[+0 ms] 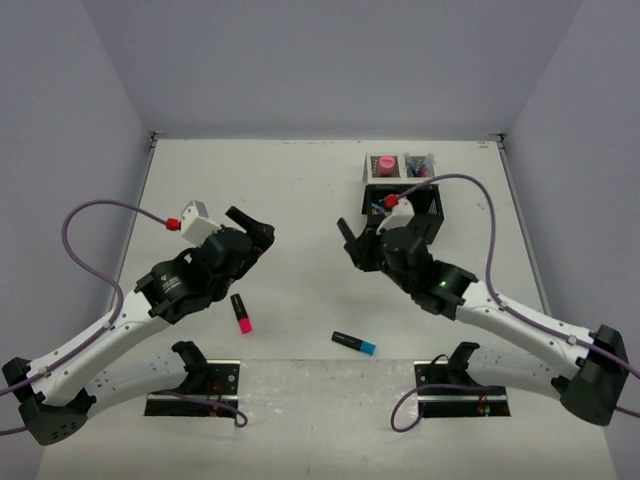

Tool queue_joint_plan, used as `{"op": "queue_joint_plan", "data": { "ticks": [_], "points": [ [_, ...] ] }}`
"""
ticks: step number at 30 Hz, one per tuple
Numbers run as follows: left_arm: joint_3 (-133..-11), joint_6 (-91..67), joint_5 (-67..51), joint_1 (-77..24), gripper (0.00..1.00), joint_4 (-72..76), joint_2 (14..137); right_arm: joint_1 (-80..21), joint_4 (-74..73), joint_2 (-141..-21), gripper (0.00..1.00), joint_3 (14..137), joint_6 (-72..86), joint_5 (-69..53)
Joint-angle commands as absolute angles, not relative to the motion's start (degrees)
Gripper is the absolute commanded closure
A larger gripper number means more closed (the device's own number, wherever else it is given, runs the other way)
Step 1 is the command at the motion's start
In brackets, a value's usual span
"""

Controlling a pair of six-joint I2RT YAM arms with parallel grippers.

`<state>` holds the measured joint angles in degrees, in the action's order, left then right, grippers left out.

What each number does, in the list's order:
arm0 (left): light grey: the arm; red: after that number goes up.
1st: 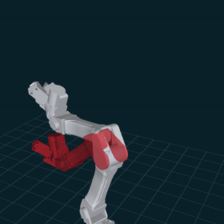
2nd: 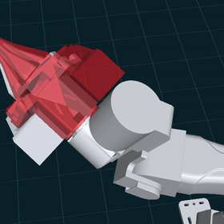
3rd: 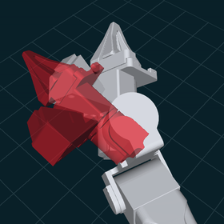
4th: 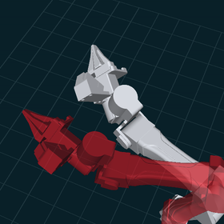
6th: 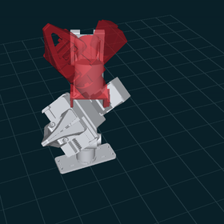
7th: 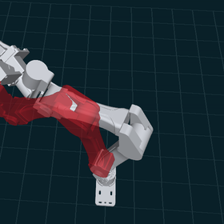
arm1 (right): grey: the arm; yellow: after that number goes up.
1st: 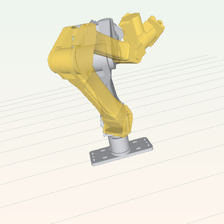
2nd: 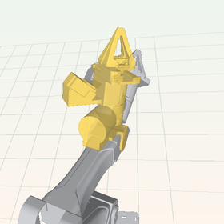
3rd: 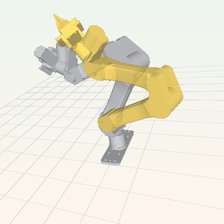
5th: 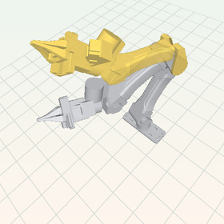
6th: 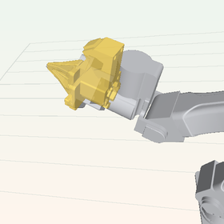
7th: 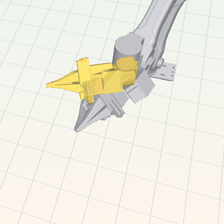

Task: Sort the stationery into containers
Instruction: Place the pen in the storage box.

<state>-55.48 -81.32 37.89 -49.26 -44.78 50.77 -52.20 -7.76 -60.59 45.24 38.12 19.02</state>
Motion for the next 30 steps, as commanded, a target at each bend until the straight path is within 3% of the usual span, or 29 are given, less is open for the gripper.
{"op": "queue_joint_plan", "data": {
  "ticks": [1,5,9,18,26,27,28,30],
  "points": [
    [-58.18,-73.39,48.87,-49.22,0.0,-53.88,49.22,-40.57,-32.52,-54.93,1.0,55.17,30.53,18.11],
    [-54.72,-71.5,45.76,-49.22,0.0,-54.8,45.01,-22.77,-44.13,-58.5,1.0,63.65,23.53,15.47],
    [-50.98,-71.06,43.39,-49.24,0.0,-55.18,39.77,-12.71,-45.77,-68.33,1.0,70.37,18.36,7.55],
    [-53.43,-71.5,43.14,-49.25,0.0,-65.26,35.9,-10.46,-47.89,-88.69,1.0,83.61,15.35,6.7],
    [-50.13,-72.59,43.1,-49.23,0.0,-66.95,34.45,-10.46,-49.13,-94.15,1.0,85.59,15.66,3.14],
    [-49.56,-73.37,43.38,-49.38,0.0,-67.59,34.45,-10.46,-49.13,-94.37,0.97,85.45,15.8,3.71],
    [-49.18,-74.01,43.57,-49.32,0.0,-67.67,34.68,-10.46,-49.13,-94.55,0.89,85.35,15.82,4.16],
    [-47.37,-74.42,43.28,-49.22,0.0,-66.71,35.17,-10.46,-49.13,-94.65,0.63,85.49,15.9,4.78]
  ]
}}
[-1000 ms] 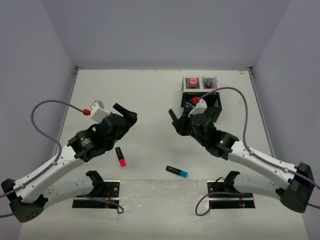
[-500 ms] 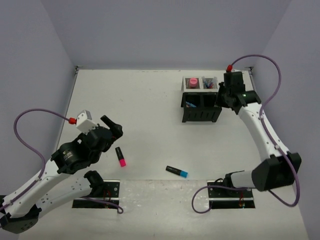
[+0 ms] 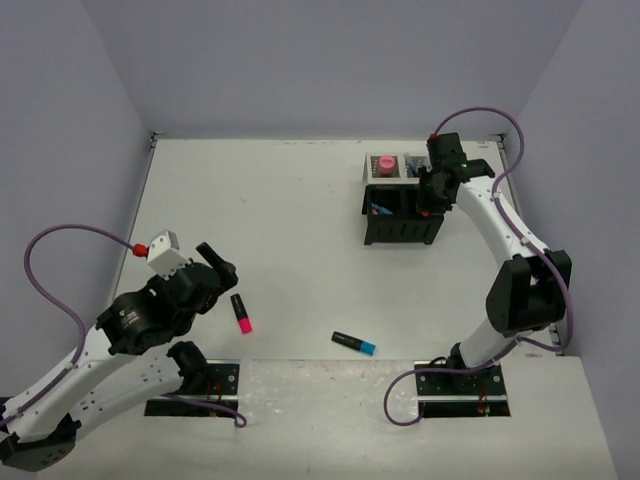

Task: Sort the stationery into containers
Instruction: Place the pen in the storage box.

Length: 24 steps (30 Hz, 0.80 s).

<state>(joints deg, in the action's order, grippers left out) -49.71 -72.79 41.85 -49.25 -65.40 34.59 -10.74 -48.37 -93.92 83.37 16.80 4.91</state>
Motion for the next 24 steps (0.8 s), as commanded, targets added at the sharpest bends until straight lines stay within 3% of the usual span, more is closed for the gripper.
{"op": "queue_joint_plan", "data": {
  "ticks": [1,6,12,20,24],
  "points": [
    [-46.4,-74.44,42.69,-49.22,0.0,-65.52,35.98,-10.46,-49.31,-94.66,0.59,85.76,15.72,4.77],
    [-42.89,-75.63,40.48,-49.22,0.0,-63.06,43.0,-10.59,-51.08,-93.58,0.43,88.01,15.28,4.29],
    [-38.96,-81.9,39.99,-49.22,0.01,-60.25,51.63,-13.49,-52.64,-85.6,0.41,87.73,16.07,6.29],
    [-36.03,-83.05,40.1,-49.03,0.14,-52.96,61.09,-26.0,-49.9,-74.16,0.37,81.37,17.42,8.46],
    [-36.24,-78.91,40.78,-46.12,0.27,-47.83,67.66,-29.47,-44.98,-67.05,0.37,74.6,18.48,3.26]
  ]
}}
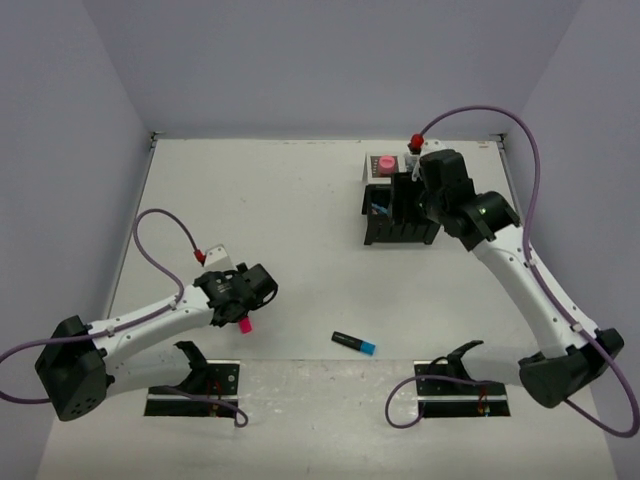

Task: Sort the stationery into containers
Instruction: Pick up the pen from the center of the board.

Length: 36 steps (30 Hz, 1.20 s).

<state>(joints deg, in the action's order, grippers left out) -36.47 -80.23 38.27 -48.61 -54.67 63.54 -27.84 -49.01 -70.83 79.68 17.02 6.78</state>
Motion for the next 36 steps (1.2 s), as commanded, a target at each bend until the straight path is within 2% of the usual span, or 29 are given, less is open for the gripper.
{"op": "queue_joint_plan", "data": {
  "ticks": [1,3,7,10,13,16,19,20,21,22,24,26,29,31,33,36],
  "points": [
    [-36.46,-76.86,40.54,-44.91,0.31,-46.38,69.54,-30.23,-43.55,-65.43,0.38,72.58,18.86,1.81],
    [-36.91,-74.37,39.59,-42.83,0.39,-44.32,72.44,-31.53,-41.68,-63.24,0.38,69.53,19.5,0.19],
    [-35.85,-72.41,37.68,-41.04,0.44,-40.59,75.24,-33.31,-43.84,-61.41,0.38,69.6,19.43,0.69],
    [-34.25,-71.66,35.28,-40.08,0.55,-37.95,75.93,-33.92,-43.22,-59.19,0.38,68.73,19.57,0.18],
    [-31.74,-70.8,33.41,-39.29,0.6,-33.94,77.34,-34.28,-42.11,-56.7,0.39,67.55,19.77,-2.3],
    [-30.25,-70.05,31.22,-38.59,0.77,-31.32,79.53,-34.37,-38.64,-54.13,0.39,65.28,19.86,-6.98],
    [-30.67,-70.23,31.02,-38.5,0.9,-31.9,79.9,-34.45,-31.19,-50.29,0.36,60.32,20.05,-15.48],
    [-30.66,-70.41,30.83,-38.5,0.94,-31.9,79.84,-34.45,-28.72,-50.15,0.32,58.66,20.35,-18.01],
    [-30.47,-70.54,30.44,-38.5,0.98,-31.9,78.94,-34.45,-24.89,-47.95,0.08,56.0,21.19,-21.32],
    [-30.37,-70.81,30.05,-38.5,1.0,-32.1,78.07,-34.45,-20.97,-46.86,0.01,53.26,22.4,-24.61],
    [-30.33,-71.7,29.18,-38.5,1.0,-32.99,76.17,-34.47,-13.91,-46.37,0.01,45.94,26.83,-32.71],
    [-30.51,-74.02,29.1,-38.5,1.0,-34.33,72.03,-35.13,-2.15,-47.91,0.01,40.54,31.7,-34.75],
    [-31.72,-79.86,29.62,-38.58,1.0,-39.53,64.54,-46.86,7.1,-51.66,0.01,32.38,40.13,-18.7],
    [-32.37,-83.13,28.79,-38.58,1.0,-41.93,58.89,-52.72,11.62,-55.65,0.01,31.52,42.15,-4.79],
    [-32.72,-84.98,27.29,-38.67,1.0,-42.36,54.85,-60.02,16.6,-58.83,0.01,30.5,46.73,1.1],
    [-34.56,-87.99,24.24,-38.67,1.0,-42.83,48.23,-65.07,28.3,-67.35,0.01,30.57,49.8,9.06]
  ]
}}
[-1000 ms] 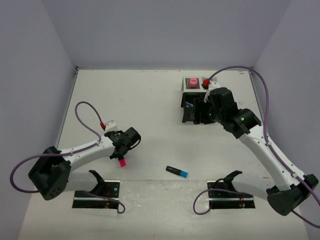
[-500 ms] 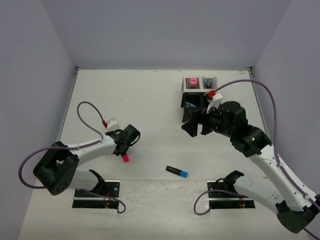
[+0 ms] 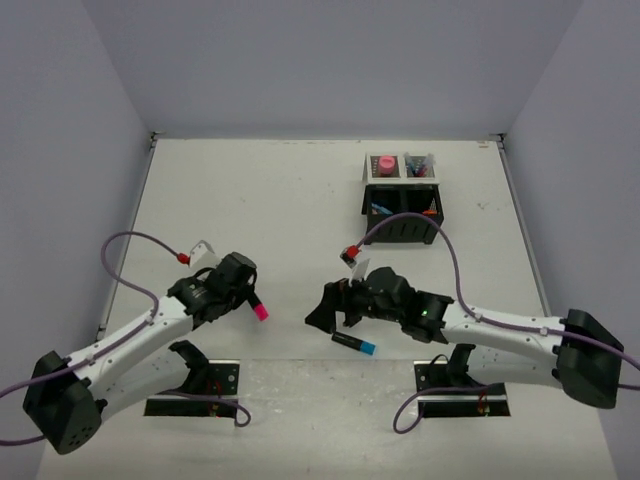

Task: Sort the stationery into containers
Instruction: Pick up the pen from the center of the board.

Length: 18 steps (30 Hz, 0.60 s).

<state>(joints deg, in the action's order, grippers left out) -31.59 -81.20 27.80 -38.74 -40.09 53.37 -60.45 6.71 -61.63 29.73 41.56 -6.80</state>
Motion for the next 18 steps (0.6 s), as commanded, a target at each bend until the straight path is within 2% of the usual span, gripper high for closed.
{"op": "queue_joint_plan", "data": {
  "ticks": [1,5,10,11,13,15,16,18],
  "points": [
    [-35.05,-88.97,23.8,-38.67,1.0,-43.0,46.15,-66.29,29.22,-69.63,0.05,32.9,48.9,9.48],
    [-37.56,-90.87,22.94,-38.68,1.0,-43.6,41.29,-69.74,28.41,-80.5,0.2,42.16,44.79,10.45],
    [-40.12,-90.32,22.64,-38.73,1.0,-44.62,39.39,-70.7,28.65,-87.57,0.4,49.31,45.41,10.09],
    [-40.34,-90.26,22.4,-38.67,1.0,-44.73,39.11,-70.75,29.26,-88.43,0.46,49.7,45.36,9.58],
    [-40.29,-90.22,22.1,-38.67,1.0,-44.74,38.6,-70.75,29.16,-89.51,0.71,51.37,45.49,9.31],
    [-40.25,-90.09,22.09,-38.67,1.0,-44.74,38.21,-70.69,28.75,-90.17,0.86,52.29,45.64,9.23],
    [-40.25,-90.06,22.27,-38.7,1.0,-44.79,37.9,-70.73,28.47,-90.37,0.98,52.57,45.93,9.2],
    [-40.36,-90.0,22.83,-38.74,1.0,-45.11,37.53,-70.75,27.54,-90.42,1.0,52.82,46.08,9.16]
  ]
}}
